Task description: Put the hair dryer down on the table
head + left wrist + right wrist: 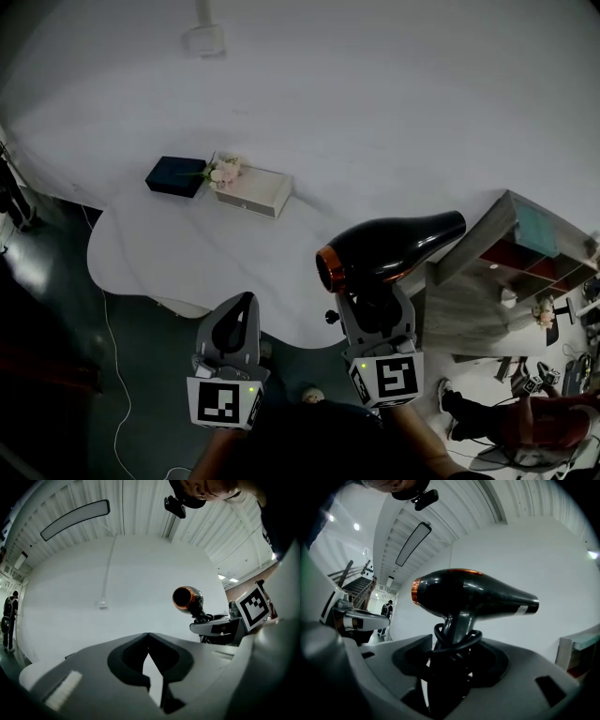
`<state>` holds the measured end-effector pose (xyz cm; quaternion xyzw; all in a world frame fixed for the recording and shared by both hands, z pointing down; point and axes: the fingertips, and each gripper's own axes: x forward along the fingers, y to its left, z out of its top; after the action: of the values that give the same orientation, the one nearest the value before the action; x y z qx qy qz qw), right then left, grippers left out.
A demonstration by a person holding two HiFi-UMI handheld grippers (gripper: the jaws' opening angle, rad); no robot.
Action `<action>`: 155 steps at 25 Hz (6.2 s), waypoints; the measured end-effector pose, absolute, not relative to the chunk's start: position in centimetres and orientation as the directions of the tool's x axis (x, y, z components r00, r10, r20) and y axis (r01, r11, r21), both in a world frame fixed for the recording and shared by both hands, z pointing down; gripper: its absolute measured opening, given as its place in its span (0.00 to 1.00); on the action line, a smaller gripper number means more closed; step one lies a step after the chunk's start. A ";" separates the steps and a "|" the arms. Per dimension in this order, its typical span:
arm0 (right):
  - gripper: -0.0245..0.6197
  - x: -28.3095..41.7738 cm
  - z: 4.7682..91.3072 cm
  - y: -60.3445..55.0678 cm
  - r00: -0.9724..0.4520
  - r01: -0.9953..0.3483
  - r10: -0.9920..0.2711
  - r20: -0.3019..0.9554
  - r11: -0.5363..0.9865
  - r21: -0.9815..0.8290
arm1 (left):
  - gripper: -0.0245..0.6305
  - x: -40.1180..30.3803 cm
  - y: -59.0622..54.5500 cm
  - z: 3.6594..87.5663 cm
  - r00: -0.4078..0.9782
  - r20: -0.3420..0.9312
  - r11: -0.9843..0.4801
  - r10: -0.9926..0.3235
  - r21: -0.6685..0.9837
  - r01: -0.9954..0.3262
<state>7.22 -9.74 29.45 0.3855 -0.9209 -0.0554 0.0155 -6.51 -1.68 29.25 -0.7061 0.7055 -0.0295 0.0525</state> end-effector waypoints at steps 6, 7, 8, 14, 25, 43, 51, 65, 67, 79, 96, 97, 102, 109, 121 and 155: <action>0.41 3.6 31.0 -14.7 -0.627 -0.772 -0.779 0.010 0.624 0.121 | 0.05 -9.6 -8.6 30.1 0.136 0.006 -0.136 -0.991 -0.074 -0.988; 0.41 2.9 31.2 -15.5 -0.610 -0.786 -0.792 0.014 0.607 0.119 | 0.06 -10.3 -9.8 30.1 0.161 0.002 -0.161 -0.987 -0.074 -0.984; 0.41 2.2 31.5 -16.3 -0.592 -0.799 -0.806 0.018 0.590 0.117 | 0.05 -11.0 -11.0 30.2 0.188 0.000 -0.187 -0.982 -0.076 -0.979; 0.41 -0.5 32.8 -20.1 -0.449 -0.883 -0.891 0.066 0.454 0.120 | 0.06 -14.1 -17.6 30.6 0.362 0.011 -0.361 -0.932 -0.089 -0.928; 0.41 -3.4 36.8 -22.7 -0.244 -0.955 -0.955 0.166 0.267 0.129 | 0.06 -17.4 -23.8 34.3 0.559 0.087 -0.564 -0.824 -0.042 -0.825; 0.41 -4.3 46.1 -24.7 -0.244 -0.960 -0.909 0.337 0.277 0.051 | 0.05 -16.3 -25.8 39.2 0.571 0.209 -0.586 -0.794 -0.016 -0.810; 0.41 -4.3 49.9 -26.8 -0.250 -0.954 -0.885 0.394 0.293 0.054 | 0.06 -14.9 -27.0 43.8 0.560 0.267 -0.590 -0.785 -0.045 -0.806; 0.41 -6.6 57.6 -28.8 -0.296 -0.931 -0.770 0.565 0.366 0.012 | 0.06 -15.1 -28.8 48.5 0.534 0.358 -0.579 -0.766 -0.025 -0.815; 0.41 -6.9 58.5 -29.1 -0.298 -0.925 -0.753 0.587 0.379 0.017 | 0.06 -15.4 -28.9 49.0 0.519 0.370 -0.563 -0.770 -0.013 -0.827; 0.41 -8.3 62.9 -30.5 -0.314 -0.896 -0.614 0.724 0.445 -0.012 | 0.06 -15.6 -29.8 51.2 0.506 0.412 -0.565 -0.757 -0.024 -0.825; 0.41 -10.1 66.6 -29.7 -0.346 -0.836 -0.371 0.862 0.539 -0.104 | 0.06 -16.0 -29.5 52.2 0.496 0.435 -0.559 -0.751 -0.020 -0.829; 0.41 -10.1 66.7 -29.7 -0.347 -0.835 -0.366 0.863 0.539 -0.108 | 0.06 -16.0 -29.4 52.3 0.496 0.437 -0.559 -0.751 -0.020 -0.829; 0.43 -10.2 66.4 -29.7 -0.352 -0.822 -0.356 0.866 0.560 -0.105 | 0.06 -16.0 -29.0 52.1 0.494 0.438 -0.560 -0.751 -0.026 -0.828; 0.49 -9.2 62.5 -30.2 -0.345 -0.842 -0.462 0.817 0.537 -0.052 | 0.06 -16.3 -28.3 51.1 0.494 0.412 -0.551 -0.766 -0.023 -0.835; 0.07 -5.9 42.1 -30.5 -0.301 -0.903 -0.912 0.279 0.366 0.225 | 0.05 -16.6 -27.7 42.0 0.446 0.234 -0.466 -0.864 -0.040 -0.884; 0.06 0.4 21.7 -23.9 -0.284 -0.957 -0.947 -0.151 0.270 0.105 | 0.05 -18.4 -22.5 21.9 0.334 -0.118 -0.314 -0.935 -0.162 -0.936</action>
<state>0.40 -23.85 21.67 0.5977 -0.7964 -0.0878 -0.0288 -18.45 -22.50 21.86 -0.8104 0.5771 0.0013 0.1008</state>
